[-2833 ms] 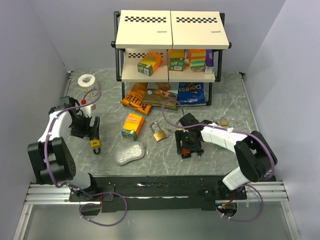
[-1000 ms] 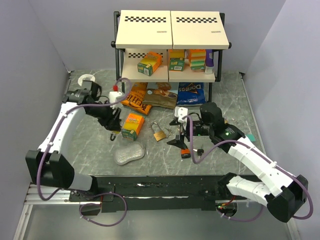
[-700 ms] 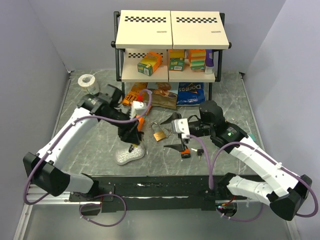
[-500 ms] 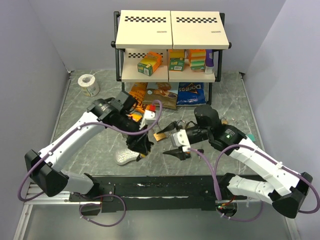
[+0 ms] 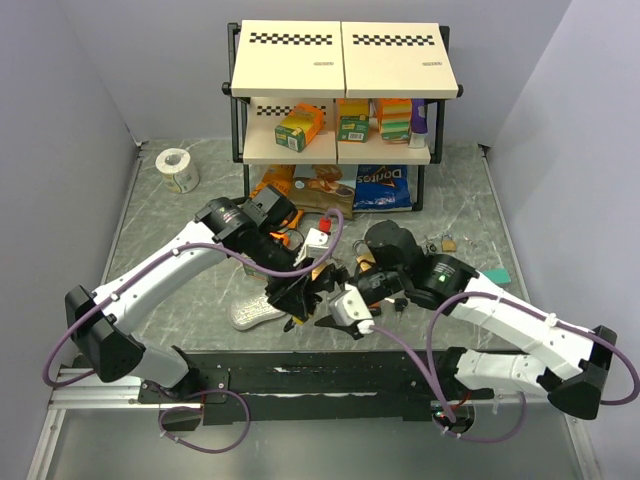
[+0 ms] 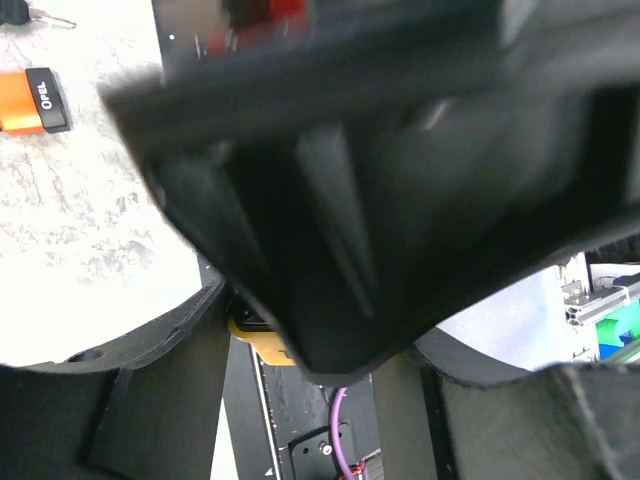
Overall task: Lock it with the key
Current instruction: Lock the lock.
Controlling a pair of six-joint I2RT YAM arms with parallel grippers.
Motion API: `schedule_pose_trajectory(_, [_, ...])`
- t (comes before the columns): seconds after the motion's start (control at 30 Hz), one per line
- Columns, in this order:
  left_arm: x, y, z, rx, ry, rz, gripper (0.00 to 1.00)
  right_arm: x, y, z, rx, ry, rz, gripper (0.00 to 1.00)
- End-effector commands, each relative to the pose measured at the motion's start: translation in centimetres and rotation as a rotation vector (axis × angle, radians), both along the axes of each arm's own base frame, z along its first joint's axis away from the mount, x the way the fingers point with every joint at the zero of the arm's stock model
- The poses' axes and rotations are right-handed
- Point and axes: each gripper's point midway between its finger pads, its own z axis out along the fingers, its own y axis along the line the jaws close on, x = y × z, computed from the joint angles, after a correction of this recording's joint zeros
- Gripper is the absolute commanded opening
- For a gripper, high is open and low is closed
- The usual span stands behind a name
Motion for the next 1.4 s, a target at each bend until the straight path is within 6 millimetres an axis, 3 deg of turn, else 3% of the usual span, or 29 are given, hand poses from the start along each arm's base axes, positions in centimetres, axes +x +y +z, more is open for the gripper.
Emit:
schedule_pose_trajectory(0.0, [-0.9, -0.7, 2.7, -0.112, -0.015, -0.060, 0.01, -0.4, 0.8, 0.4, -0.002, -0.069, 0.057, 0.69])
schedule_pose_trajectory(0.1, [-1.0, -0.5, 2.6, -0.114, -0.017, -0.061, 0.01, -0.9, 1.1, -0.2, -0.033, -0.074, 0.091, 0.65])
schedule_pose_trajectory(0.3, [-1.3, -0.2, 2.6, -0.120, -0.028, -0.073, 0.01, -0.7, 1.6, -1.1, -0.069, -0.102, 0.109, 0.47])
schedule_pose_trajectory(0.4, [-1.5, 0.0, 2.5, -0.114, -0.029, -0.078, 0.01, -0.5, 1.5, -1.3, -0.079, -0.133, 0.107, 0.34])
schedule_pose_trajectory(0.5, [-1.3, 0.0, 2.4, -0.116, -0.040, -0.072, 0.01, -0.1, 1.3, -1.6, -0.085, -0.153, 0.087, 0.12])
schedule_pose_trajectory(0.53, [-1.2, 0.0, 2.3, -0.109, -0.044, -0.067, 0.05, 0.1, 1.6, -1.2, -0.067, -0.161, 0.072, 0.01])
schedule_pose_trajectory(0.57, [-0.8, 0.1, 2.1, -0.098, -0.067, -0.048, 0.12, 0.2, 1.6, -1.2, -0.073, -0.129, 0.046, 0.00])
schedule_pose_trajectory(0.6, [-0.3, 0.2, 2.2, -0.095, -0.084, -0.024, 0.31, 0.4, 1.5, -0.8, -0.070, -0.117, 0.025, 0.00])
schedule_pose_trajectory(0.67, [1.0, 0.7, 2.6, -0.101, -0.129, 0.031, 0.53, 0.4, 1.3, -0.2, -0.077, -0.052, -0.028, 0.00])
schedule_pose_trajectory(0.7, [2.8, 1.3, 3.1, -0.114, -0.144, 0.103, 0.72, 0.9, 1.0, 0.0, -0.078, -0.025, -0.067, 0.00])
schedule_pose_trajectory(0.77, [5.4, 3.1, 4.4, -0.151, -0.148, 0.239, 0.92, 1.4, 0.1, 0.4, -0.076, 0.056, -0.145, 0.00])
schedule_pose_trajectory(0.8, [6.3, 3.7, 5.0, -0.169, -0.158, 0.276, 0.95, 1.6, -0.2, 0.5, -0.073, 0.092, -0.177, 0.00])
schedule_pose_trajectory(0.87, [7.9, 5.2, 5.5, -0.177, -0.172, 0.352, 0.98, 1.9, -1.0, 1.1, -0.060, 0.208, -0.260, 0.00])
schedule_pose_trajectory(1.0, [8.8, 6.4, 5.8, -0.190, -0.189, 0.442, 0.99, 3.8, -2.3, 2.4, -0.014, 0.465, -0.434, 0.00])
schedule_pose_trajectory(1.13, [9.9, 6.0, 7.0, -0.296, -0.268, 0.530, 0.98, 6.8, -4.2, 3.1, 0.045, 0.837, -0.639, 0.00])
schedule_pose_trajectory(1.2, [9.4, 5.8, 6.8, -0.331, -0.253, 0.531, 0.96, 7.0, -4.4, 4.1, 0.079, 0.970, -0.646, 0.00])
schedule_pose_trajectory(1.37, [8.5, 3.7, 5.6, -0.333, -0.338, 0.474, 0.91, 7.4, -4.9, 4.5, 0.086, 1.087, -0.635, 0.00])
